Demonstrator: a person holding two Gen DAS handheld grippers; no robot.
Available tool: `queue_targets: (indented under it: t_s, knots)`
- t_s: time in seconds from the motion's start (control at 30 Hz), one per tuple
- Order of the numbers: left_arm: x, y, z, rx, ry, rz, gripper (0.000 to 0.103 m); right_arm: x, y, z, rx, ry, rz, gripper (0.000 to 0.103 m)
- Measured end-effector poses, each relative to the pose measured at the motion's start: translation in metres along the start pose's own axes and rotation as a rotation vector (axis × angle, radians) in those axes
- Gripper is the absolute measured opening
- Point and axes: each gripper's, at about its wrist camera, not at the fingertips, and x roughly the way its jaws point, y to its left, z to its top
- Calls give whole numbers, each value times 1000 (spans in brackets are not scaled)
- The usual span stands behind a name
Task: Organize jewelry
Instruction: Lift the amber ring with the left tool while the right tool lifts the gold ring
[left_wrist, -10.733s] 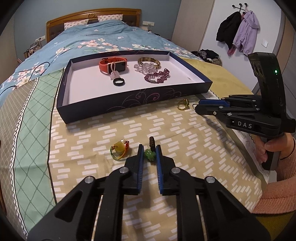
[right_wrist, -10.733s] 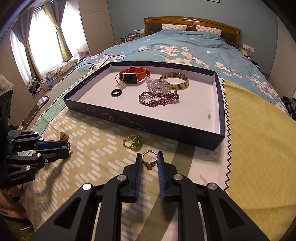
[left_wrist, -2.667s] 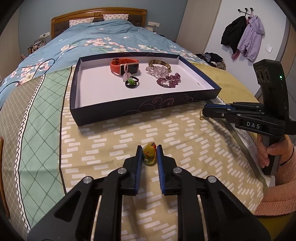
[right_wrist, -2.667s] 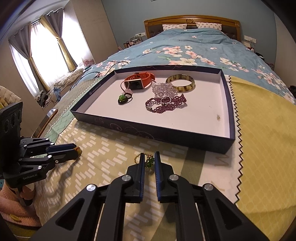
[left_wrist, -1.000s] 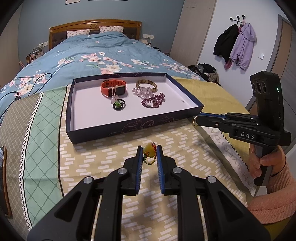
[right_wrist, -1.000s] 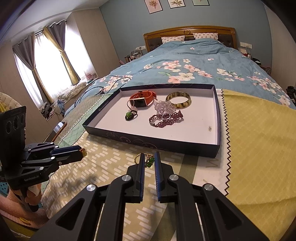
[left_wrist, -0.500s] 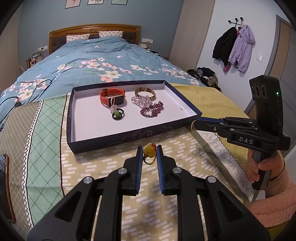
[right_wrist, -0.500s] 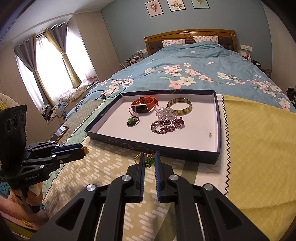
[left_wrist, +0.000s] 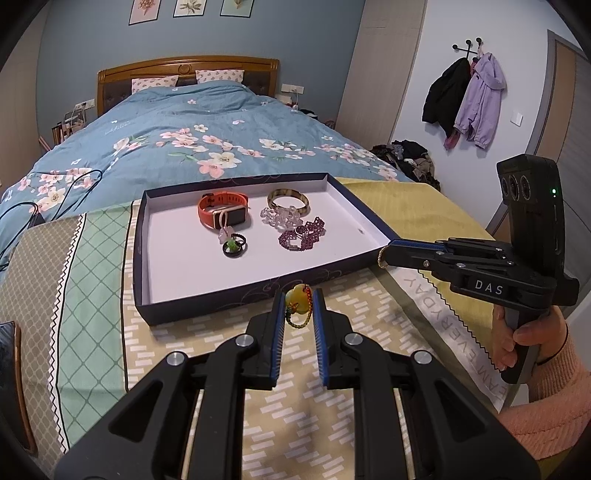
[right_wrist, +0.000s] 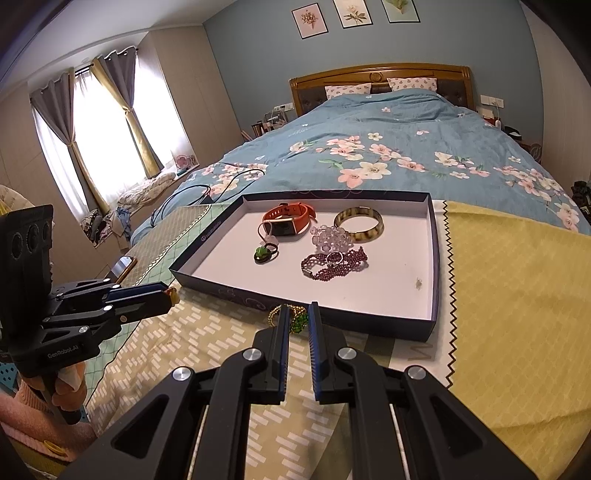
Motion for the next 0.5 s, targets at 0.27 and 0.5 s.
queue_targets:
  t_s: [0.27,0.5]
  knots:
    - [0,0,4,-1,-9,9,15,1,0,3,-3,-5,2,9]
    - [-1,1,8,0,-22,14,15,2,0,6,-4,-6,4,9]
